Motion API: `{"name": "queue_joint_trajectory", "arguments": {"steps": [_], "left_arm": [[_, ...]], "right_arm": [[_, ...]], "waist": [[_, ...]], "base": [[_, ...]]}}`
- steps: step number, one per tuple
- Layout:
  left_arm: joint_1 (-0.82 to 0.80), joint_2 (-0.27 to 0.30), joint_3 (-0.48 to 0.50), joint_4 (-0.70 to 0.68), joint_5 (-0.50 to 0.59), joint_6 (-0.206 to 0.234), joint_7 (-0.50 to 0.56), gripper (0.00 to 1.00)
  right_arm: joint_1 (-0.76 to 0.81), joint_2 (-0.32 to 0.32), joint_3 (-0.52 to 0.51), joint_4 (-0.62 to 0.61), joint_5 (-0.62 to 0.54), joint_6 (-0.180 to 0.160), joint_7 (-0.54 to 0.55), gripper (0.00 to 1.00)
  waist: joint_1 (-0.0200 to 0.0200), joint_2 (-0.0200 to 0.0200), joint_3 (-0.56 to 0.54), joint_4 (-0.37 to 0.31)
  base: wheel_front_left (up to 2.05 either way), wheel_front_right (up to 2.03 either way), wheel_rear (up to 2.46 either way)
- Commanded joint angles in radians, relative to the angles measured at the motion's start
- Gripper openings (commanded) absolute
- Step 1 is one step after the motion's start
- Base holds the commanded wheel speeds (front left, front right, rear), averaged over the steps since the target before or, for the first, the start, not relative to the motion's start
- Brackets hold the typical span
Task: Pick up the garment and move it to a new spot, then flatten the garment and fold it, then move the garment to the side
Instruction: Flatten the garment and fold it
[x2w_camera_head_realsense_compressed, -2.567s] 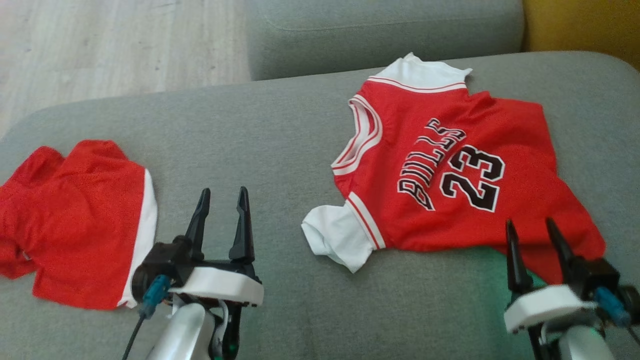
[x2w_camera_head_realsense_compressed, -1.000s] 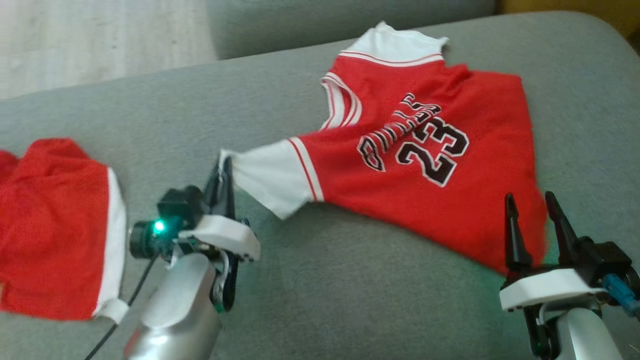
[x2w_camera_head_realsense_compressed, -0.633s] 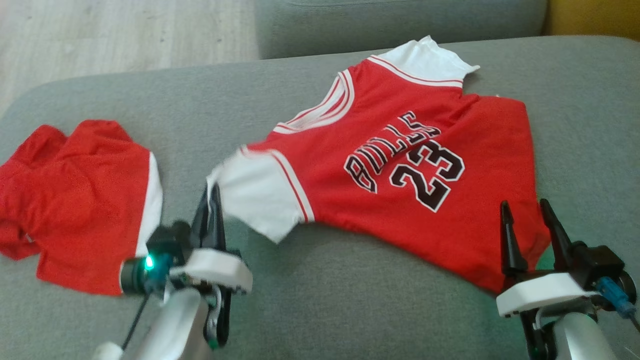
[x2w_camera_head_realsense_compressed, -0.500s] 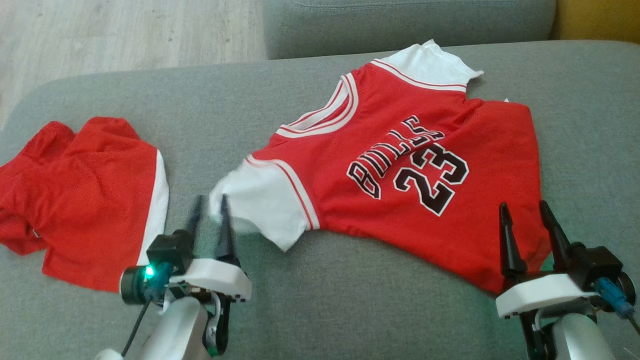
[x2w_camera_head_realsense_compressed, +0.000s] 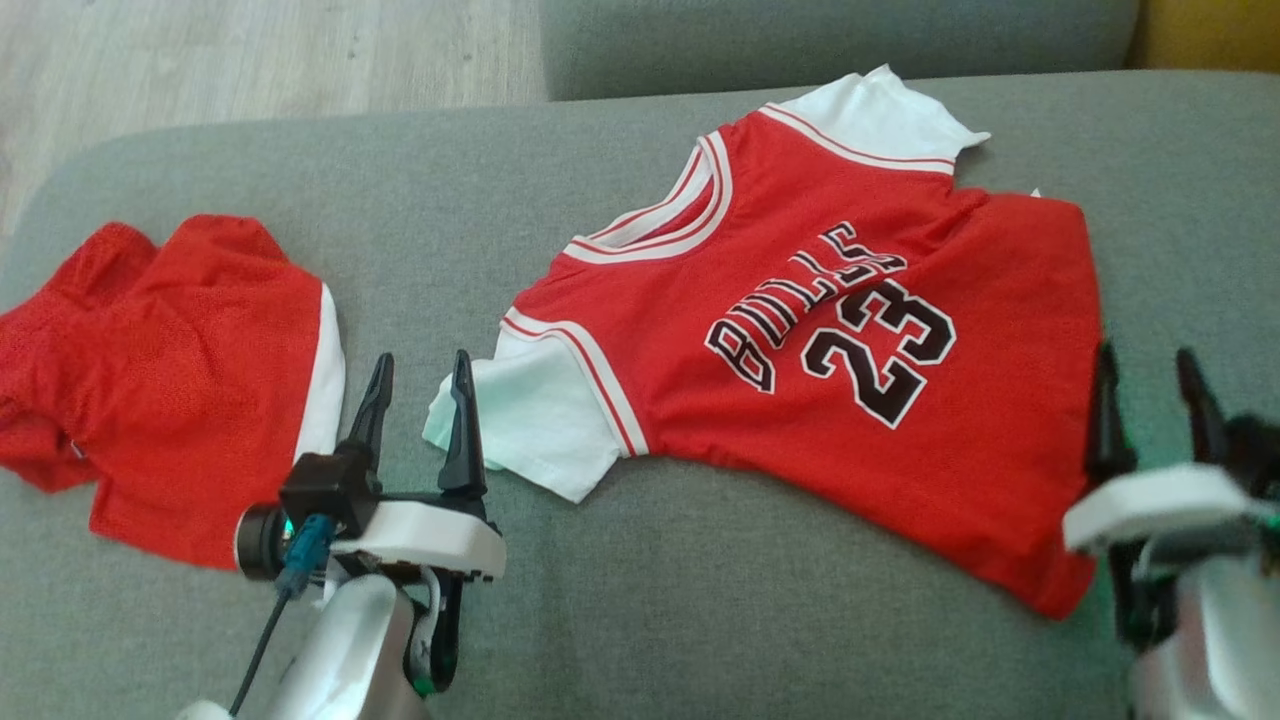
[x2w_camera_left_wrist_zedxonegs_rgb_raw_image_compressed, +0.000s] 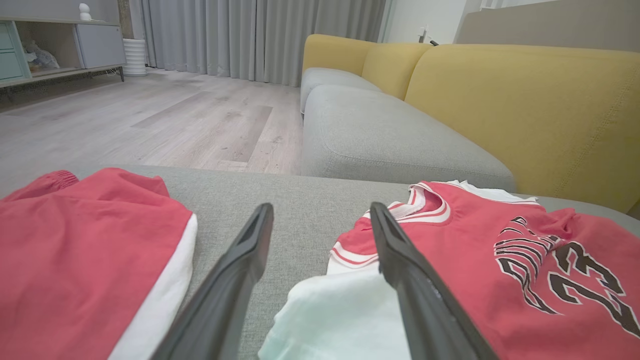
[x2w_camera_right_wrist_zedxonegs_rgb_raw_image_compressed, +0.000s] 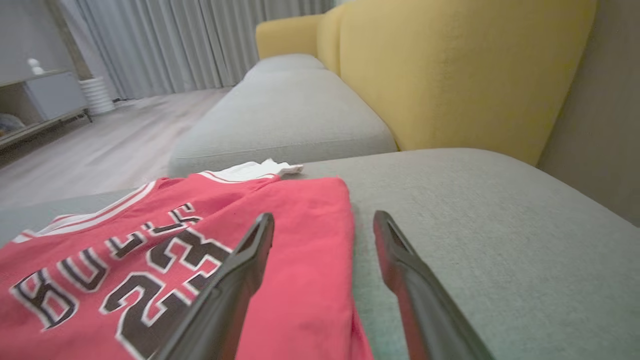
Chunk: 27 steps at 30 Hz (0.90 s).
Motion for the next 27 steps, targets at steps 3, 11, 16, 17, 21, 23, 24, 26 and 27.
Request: {"name": "queue_joint_trajectory", "arguments": {"steps": [3, 11, 16, 17, 21, 23, 24, 26, 27], "left_arm": [[-0.029, 0.005, 0.021, -0.041, 0.007, -0.007, -0.010, 1.00], [-0.050, 0.004, -0.021, -0.049, -0.020, -0.002, -0.010, 1.00], [-0.062, 0.004, -0.028, -0.048, -0.024, 0.000, -0.010, 1.00], [-0.064, 0.004, -0.029, -0.048, -0.026, 0.000, -0.010, 1.00], [-0.075, 0.004, -0.041, -0.054, -0.034, 0.004, -0.010, 1.00], [-0.079, 0.004, -0.049, -0.057, -0.040, 0.007, -0.010, 1.00], [-0.082, 0.004, -0.054, -0.058, -0.044, 0.008, -0.010, 1.00], [-0.087, 0.004, -0.065, -0.061, -0.052, 0.010, -0.010, 1.00], [-0.090, 0.004, -0.070, -0.062, -0.056, 0.011, -0.010, 1.00]], "right_arm": [[-0.135, -0.005, -0.053, 0.060, -0.030, -0.001, 0.087, 1.00], [-0.286, -0.005, -0.137, 0.315, -0.082, -0.001, 0.233, 1.00], [-0.337, -0.019, -0.131, 0.390, -0.125, -0.001, 0.260, 0.00], [-0.348, -0.032, -0.126, 0.398, -0.141, -0.001, 0.255, 0.00], [-0.396, -0.101, -0.098, 0.405, -0.205, -0.001, 0.222, 0.00], [-0.421, -0.138, -0.085, 0.406, -0.228, -0.001, 0.210, 0.00], [-0.432, -0.159, -0.077, 0.407, -0.239, -0.001, 0.206, 0.00], [-0.455, -0.200, -0.057, 0.412, -0.260, -0.001, 0.197, 0.00], [-0.466, -0.220, -0.042, 0.416, -0.273, -0.001, 0.193, 0.00]], "waist": [[0.0000, 0.0000, 0.025, 0.015], [0.0000, 0.0000, 0.066, 0.043], [0.0000, 0.0000, 0.083, 0.052], [0.0000, 0.0000, 0.086, 0.054], [0.0000, 0.0000, 0.102, 0.064], [0.0000, 0.0000, 0.108, 0.070], [0.0000, 0.0000, 0.111, 0.074], [0.0000, 0.0000, 0.116, 0.082], [0.0000, 0.0000, 0.118, 0.087]], "base": [[0.00, 0.00, 0.00], [0.00, 0.00, 0.00], [0.00, 0.00, 0.00], [0.00, 0.00, 0.00], [0.00, 0.00, 0.00], [0.00, 0.00, 0.00], [0.00, 0.00, 0.00], [0.00, 0.00, 0.00], [0.00, 0.00, 0.00]]}}
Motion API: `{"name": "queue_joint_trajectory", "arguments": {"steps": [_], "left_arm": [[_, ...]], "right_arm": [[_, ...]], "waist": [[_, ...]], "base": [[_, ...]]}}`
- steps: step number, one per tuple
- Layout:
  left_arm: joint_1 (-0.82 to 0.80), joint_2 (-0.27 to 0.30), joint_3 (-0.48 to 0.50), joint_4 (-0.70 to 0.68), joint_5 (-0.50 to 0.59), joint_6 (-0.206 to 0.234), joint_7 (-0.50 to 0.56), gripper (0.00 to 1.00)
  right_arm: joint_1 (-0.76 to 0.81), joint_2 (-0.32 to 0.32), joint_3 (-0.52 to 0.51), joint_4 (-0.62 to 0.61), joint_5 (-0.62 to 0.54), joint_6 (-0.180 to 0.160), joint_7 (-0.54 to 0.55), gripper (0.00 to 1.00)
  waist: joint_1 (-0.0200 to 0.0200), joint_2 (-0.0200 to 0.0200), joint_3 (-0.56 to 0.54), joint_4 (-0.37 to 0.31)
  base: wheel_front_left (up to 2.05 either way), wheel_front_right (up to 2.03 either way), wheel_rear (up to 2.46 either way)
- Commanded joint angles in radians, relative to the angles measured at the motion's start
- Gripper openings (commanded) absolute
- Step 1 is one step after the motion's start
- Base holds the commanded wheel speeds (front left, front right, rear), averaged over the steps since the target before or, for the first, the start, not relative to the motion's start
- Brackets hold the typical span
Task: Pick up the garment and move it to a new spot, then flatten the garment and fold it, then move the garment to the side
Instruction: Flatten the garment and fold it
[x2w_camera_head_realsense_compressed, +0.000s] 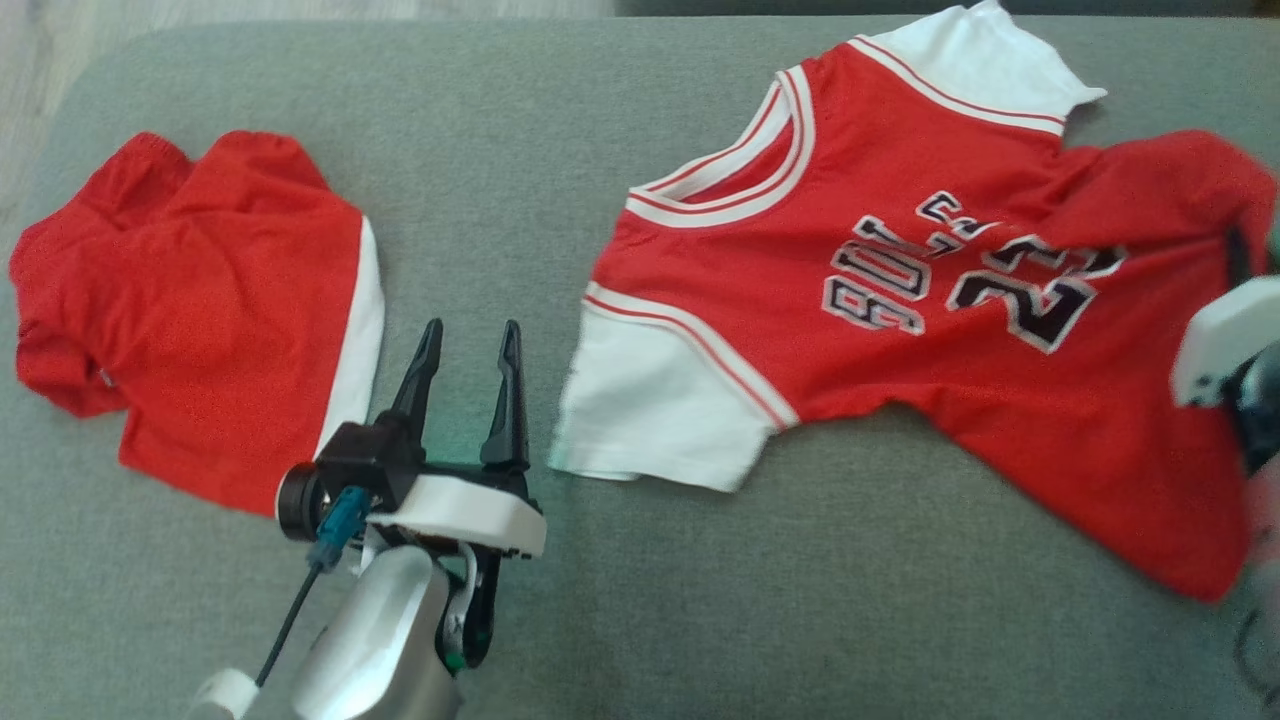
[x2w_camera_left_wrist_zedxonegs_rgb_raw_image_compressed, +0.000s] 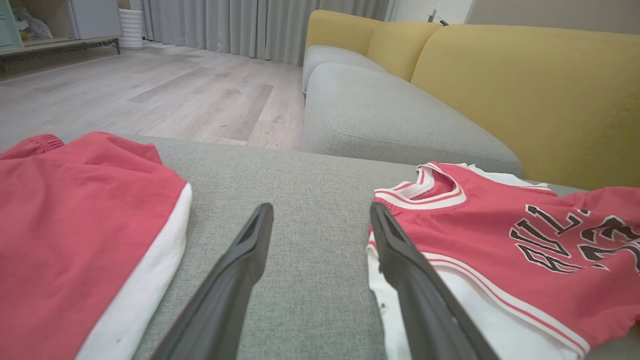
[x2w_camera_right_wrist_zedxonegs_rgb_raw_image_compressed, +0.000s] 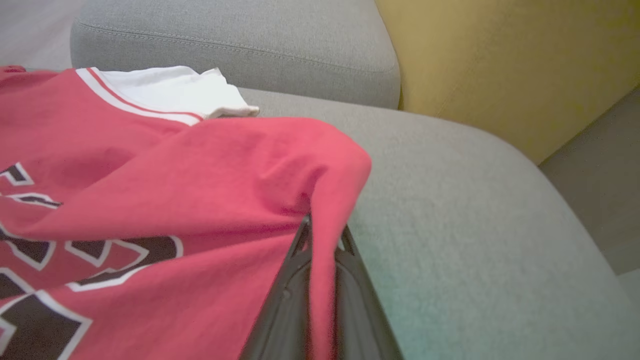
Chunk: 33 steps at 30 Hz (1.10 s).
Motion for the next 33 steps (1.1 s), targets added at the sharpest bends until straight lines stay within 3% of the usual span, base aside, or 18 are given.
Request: {"name": "queue_joint_trajectory", "arguments": {"steps": [1, 9, 10, 11, 16, 21, 28, 33], "left_arm": [[-0.043, 0.007, 0.024, -0.037, -0.005, 0.007, -0.010, 1.00], [-0.058, 0.007, 0.005, -0.039, -0.023, 0.012, -0.010, 1.00], [-0.059, 0.007, 0.004, -0.039, -0.025, 0.013, -0.010, 1.00], [-0.060, 0.007, 0.003, -0.038, -0.027, 0.014, -0.010, 1.00], [-0.057, 0.007, 0.005, -0.039, -0.030, 0.018, -0.010, 1.00], [-0.043, 0.007, 0.017, -0.041, -0.027, 0.018, -0.010, 1.00], [-0.015, 0.007, 0.028, -0.041, -0.022, 0.016, -0.010, 1.00], [0.004, 0.007, 0.035, -0.043, -0.024, 0.014, -0.010, 1.00]], "right_arm": [[-0.039, -0.024, 0.029, -0.025, -0.010, -0.001, -0.014, 0.00], [-0.127, -0.103, 0.151, 0.044, -0.049, -0.001, -0.047, 0.00], [-0.136, -0.110, 0.156, 0.050, -0.053, -0.001, -0.062, 0.42], [-0.143, -0.115, 0.152, 0.053, -0.058, -0.001, -0.077, 1.00], [-0.134, -0.092, 0.105, 0.058, -0.076, -0.001, -0.146, 1.00], [-0.077, -0.021, 0.017, 0.007, -0.051, -0.001, -0.241, 1.00], [0.091, 0.133, -0.021, -0.174, 0.021, -0.001, -0.285, 1.00], [0.223, 0.187, 0.017, -0.318, 0.092, -0.001, -0.287, 1.00]], "waist": [[-0.0001, 0.0000, 0.005, 0.007], [-0.0001, 0.0000, 0.022, 0.032], [-0.0001, 0.0000, 0.023, 0.033], [-0.0001, 0.0000, 0.023, 0.034], [-0.0001, 0.0000, 0.004, 0.021], [-0.0001, 0.0000, -0.037, -0.012], [-0.0001, 0.0000, -0.097, -0.064], [-0.0001, 0.0000, -0.122, -0.090]], "base": [[0.00, 0.00, 0.00], [0.00, 0.00, 0.00], [0.00, 0.00, 0.00], [0.00, 0.00, 0.00], [0.00, 0.00, 0.00], [0.00, 0.00, 0.00], [0.00, 0.00, 0.00], [0.00, 0.00, 0.00]]}}
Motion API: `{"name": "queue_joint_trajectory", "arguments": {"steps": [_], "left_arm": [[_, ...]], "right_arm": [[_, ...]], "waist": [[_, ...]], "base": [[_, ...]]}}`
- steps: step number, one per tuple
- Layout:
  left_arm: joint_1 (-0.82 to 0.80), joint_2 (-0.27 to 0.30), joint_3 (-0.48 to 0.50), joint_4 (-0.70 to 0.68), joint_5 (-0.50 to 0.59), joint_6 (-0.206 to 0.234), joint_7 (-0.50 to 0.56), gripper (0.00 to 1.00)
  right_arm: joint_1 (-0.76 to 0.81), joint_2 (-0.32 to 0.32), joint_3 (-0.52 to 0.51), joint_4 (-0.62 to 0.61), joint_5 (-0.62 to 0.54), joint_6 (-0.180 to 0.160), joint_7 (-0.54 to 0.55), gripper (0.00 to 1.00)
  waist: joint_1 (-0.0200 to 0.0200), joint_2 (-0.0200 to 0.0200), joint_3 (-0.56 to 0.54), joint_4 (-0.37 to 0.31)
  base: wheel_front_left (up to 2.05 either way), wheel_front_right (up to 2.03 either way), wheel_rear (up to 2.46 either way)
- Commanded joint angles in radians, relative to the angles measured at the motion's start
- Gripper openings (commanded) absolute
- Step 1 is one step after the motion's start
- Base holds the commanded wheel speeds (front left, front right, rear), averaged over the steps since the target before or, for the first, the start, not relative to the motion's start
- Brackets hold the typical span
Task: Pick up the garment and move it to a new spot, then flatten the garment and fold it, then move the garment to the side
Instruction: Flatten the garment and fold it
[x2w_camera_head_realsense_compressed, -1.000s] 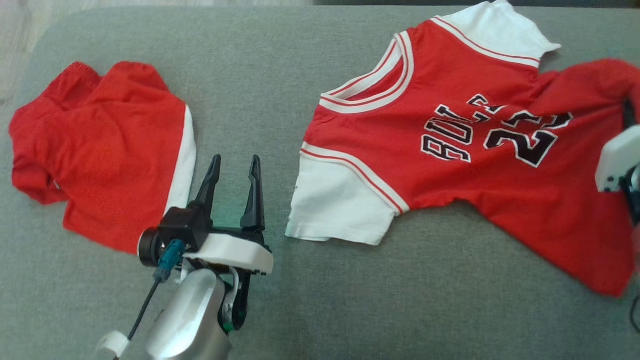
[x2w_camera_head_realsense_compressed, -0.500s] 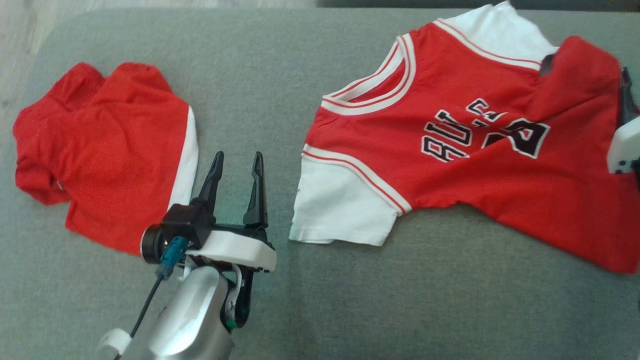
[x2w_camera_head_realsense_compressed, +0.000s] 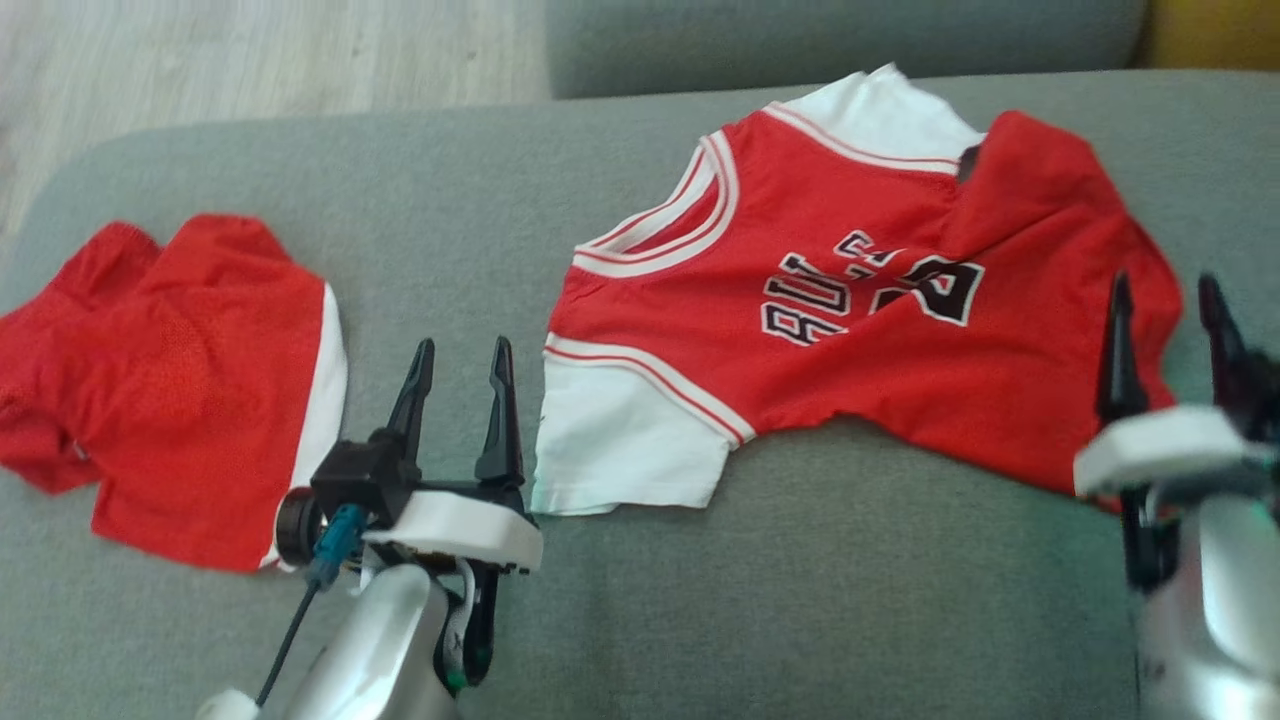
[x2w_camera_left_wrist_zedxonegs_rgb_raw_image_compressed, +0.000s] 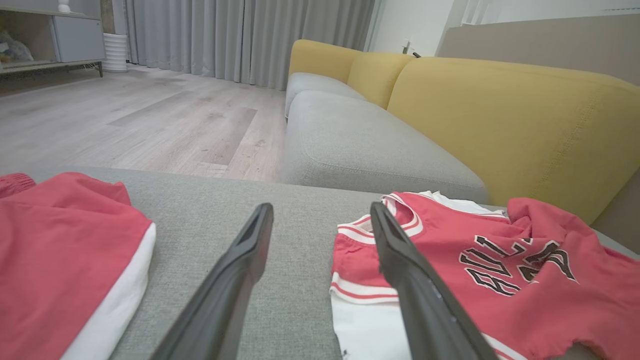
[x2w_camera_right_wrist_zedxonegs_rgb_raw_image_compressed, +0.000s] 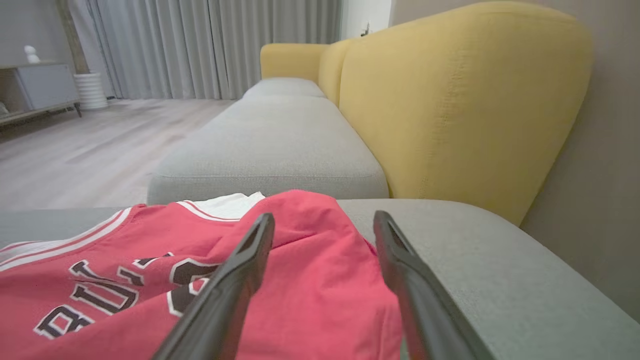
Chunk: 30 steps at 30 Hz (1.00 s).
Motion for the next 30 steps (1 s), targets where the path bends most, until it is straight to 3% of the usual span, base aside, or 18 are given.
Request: {"name": "queue_joint_trajectory", "arguments": {"steps": [1, 10, 18, 23, 30], "left_arm": [[-0.014, 0.007, 0.033, -0.033, 0.002, 0.000, -0.010, 1.00], [0.037, 0.007, 0.039, -0.029, -0.001, -0.004, -0.010, 1.00], [0.035, 0.007, 0.022, 0.017, 0.012, -0.022, -0.010, 1.00], [0.014, 0.007, -0.033, 0.150, 0.013, -0.029, 0.014, 1.00], [-0.025, 0.008, -0.046, 0.270, 0.018, 0.011, 0.052, 1.00]], "right_arm": [[0.014, 0.003, 0.032, -0.062, 0.021, -0.001, -0.013, 1.00], [0.292, 0.016, 0.159, -0.227, 0.199, -0.001, -0.014, 1.00], [0.312, 0.016, 0.177, -0.260, 0.228, -0.001, -0.014, 1.00], [0.318, 0.016, 0.180, -0.267, 0.232, -0.001, -0.014, 1.00], [0.319, 0.017, 0.186, -0.270, 0.241, -0.001, -0.014, 1.00]], "waist": [[0.0001, 0.0000, -0.019, -0.017], [0.0001, 0.0000, -0.048, -0.062], [0.0001, 0.0000, -0.053, -0.084], [0.0001, 0.0000, -0.046, -0.096], [0.0001, 0.0000, -0.026, -0.108]], "base": [[0.00, 0.00, 0.00], [0.00, 0.00, 0.00], [0.00, 0.00, 0.00], [0.00, 0.00, 0.00], [0.00, 0.00, 0.00]]}}
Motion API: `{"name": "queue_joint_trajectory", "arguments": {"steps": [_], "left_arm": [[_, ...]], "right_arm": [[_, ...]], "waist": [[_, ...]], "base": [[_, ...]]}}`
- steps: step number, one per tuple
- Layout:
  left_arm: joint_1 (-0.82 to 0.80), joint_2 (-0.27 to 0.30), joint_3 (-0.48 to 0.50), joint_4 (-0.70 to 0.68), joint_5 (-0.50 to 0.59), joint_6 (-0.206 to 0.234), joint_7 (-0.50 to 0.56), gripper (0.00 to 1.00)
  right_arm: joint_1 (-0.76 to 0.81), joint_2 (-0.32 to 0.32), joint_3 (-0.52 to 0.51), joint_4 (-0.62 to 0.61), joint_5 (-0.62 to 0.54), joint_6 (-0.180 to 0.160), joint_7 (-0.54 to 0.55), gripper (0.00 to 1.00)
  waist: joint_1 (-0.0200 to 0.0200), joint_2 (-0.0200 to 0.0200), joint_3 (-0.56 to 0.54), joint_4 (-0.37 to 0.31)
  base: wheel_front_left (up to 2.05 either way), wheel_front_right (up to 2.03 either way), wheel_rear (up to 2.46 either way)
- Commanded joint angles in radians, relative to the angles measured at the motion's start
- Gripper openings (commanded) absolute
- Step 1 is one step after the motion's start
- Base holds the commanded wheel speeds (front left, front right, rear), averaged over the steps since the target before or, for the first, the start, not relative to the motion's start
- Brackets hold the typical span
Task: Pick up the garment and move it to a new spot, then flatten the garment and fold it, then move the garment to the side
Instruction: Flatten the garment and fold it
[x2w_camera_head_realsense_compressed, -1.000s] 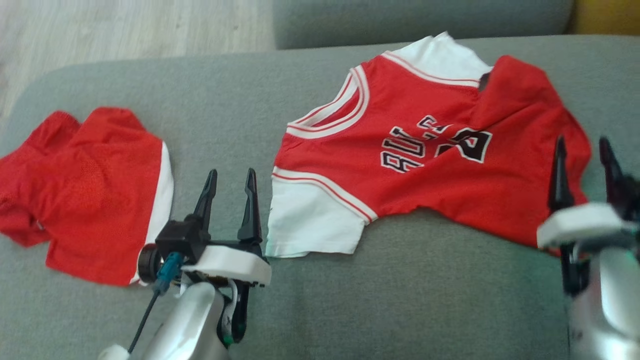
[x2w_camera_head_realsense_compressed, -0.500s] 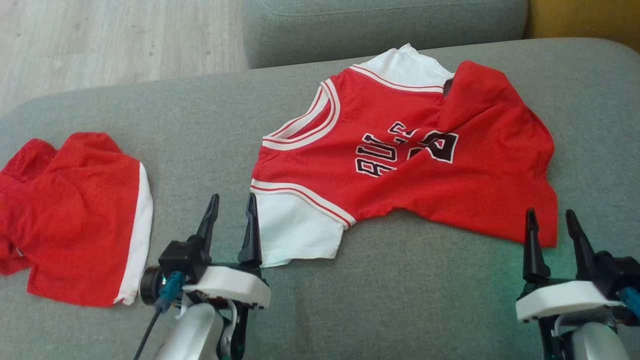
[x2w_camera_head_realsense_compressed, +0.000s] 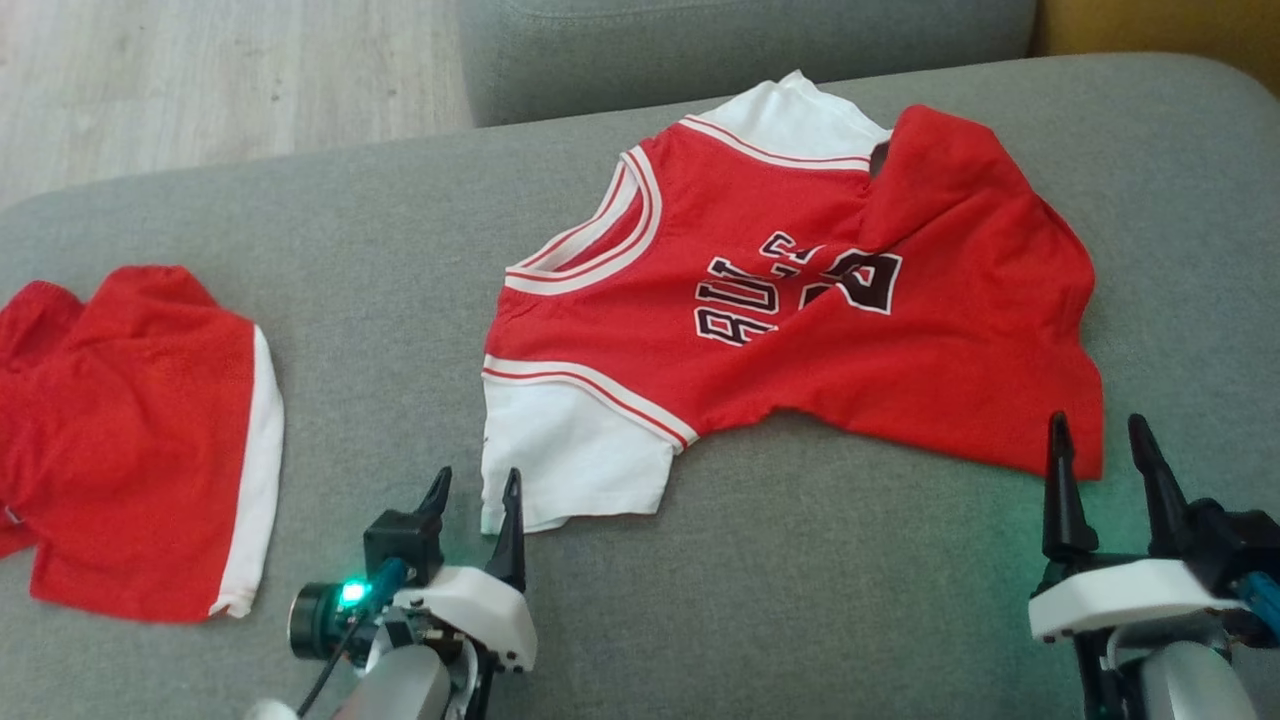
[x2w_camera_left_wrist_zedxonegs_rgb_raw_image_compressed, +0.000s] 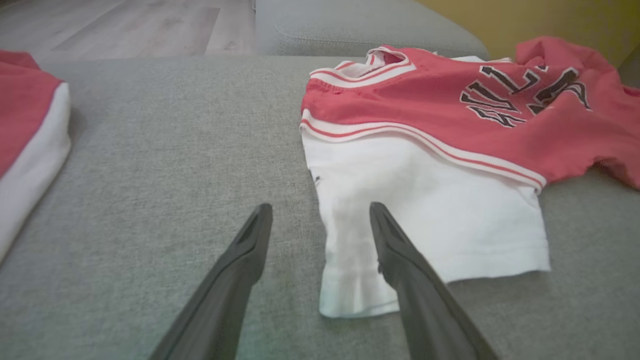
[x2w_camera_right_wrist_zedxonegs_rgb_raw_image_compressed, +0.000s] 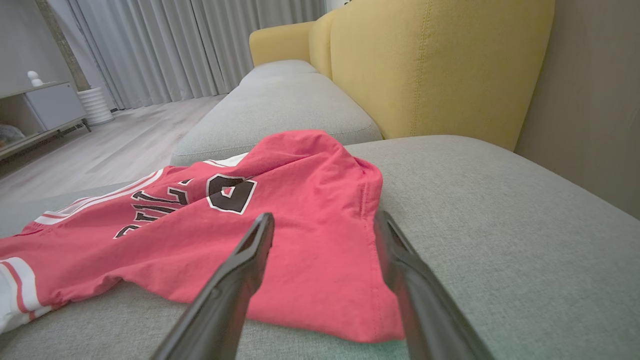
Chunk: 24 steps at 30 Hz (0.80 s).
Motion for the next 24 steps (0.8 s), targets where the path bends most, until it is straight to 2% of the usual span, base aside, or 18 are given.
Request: {"name": "queue_joint_trajectory", "arguments": {"steps": [1, 7, 8, 9, 10, 11, 18, 24], "left_arm": [[-0.048, 0.007, 0.019, -0.006, 0.007, 0.008, 0.004, 1.00], [-0.070, 0.008, -0.002, 0.062, 0.000, -0.006, 0.062, 1.00], [-0.072, 0.008, -0.007, 0.069, -0.002, -0.013, 0.070, 0.77], [-0.076, 0.008, -0.008, 0.069, -0.005, -0.018, 0.067, 0.25], [-0.076, 0.008, -0.008, 0.069, -0.005, -0.018, 0.067, 0.25], [-0.081, 0.007, -0.008, 0.066, -0.006, -0.019, 0.057, 0.00], [-0.105, 0.007, 0.019, -0.010, -0.028, -0.031, -0.046, 0.00], [-0.092, 0.007, 0.041, -0.116, -0.017, -0.039, -0.064, 0.00]], "right_arm": [[-0.026, -0.008, 0.027, -0.034, 0.012, -0.001, -0.014, 1.00], [-0.033, -0.008, 0.028, -0.034, 0.017, -0.001, -0.014, 1.00], [-0.034, -0.008, 0.026, -0.031, 0.017, -0.001, -0.014, 1.00], [-0.035, -0.008, 0.023, -0.027, 0.016, -0.001, -0.014, 1.00], [-0.035, -0.008, 0.023, -0.027, 0.016, -0.001, -0.014, 1.00], [-0.036, -0.008, 0.017, -0.020, 0.013, -0.001, -0.014, 1.00], [-0.077, -0.008, -0.065, 0.116, 0.016, -0.001, -0.011, 1.00], [-0.159, -0.008, -0.106, 0.279, 0.035, -0.001, 0.028, 1.00]], "waist": [[0.0000, -0.0001, 0.005, -0.004], [0.0000, -0.0001, 0.021, -0.016], [0.0000, -0.0001, 0.023, -0.017], [0.0000, -0.0001, 0.025, -0.018], [0.0000, -0.0001, 0.025, -0.018], [0.0000, -0.0001, 0.027, -0.019], [0.0000, -0.0001, 0.025, -0.009], [0.0000, -0.0001, 0.021, 0.011]], "base": [[0.00, 0.00, 0.00], [0.00, 0.00, 0.00], [0.00, 0.00, 0.00], [0.00, 0.00, 0.00], [0.00, 0.00, 0.00], [0.00, 0.00, 0.00], [0.00, 0.00, 0.00], [0.00, 0.00, 0.00]]}}
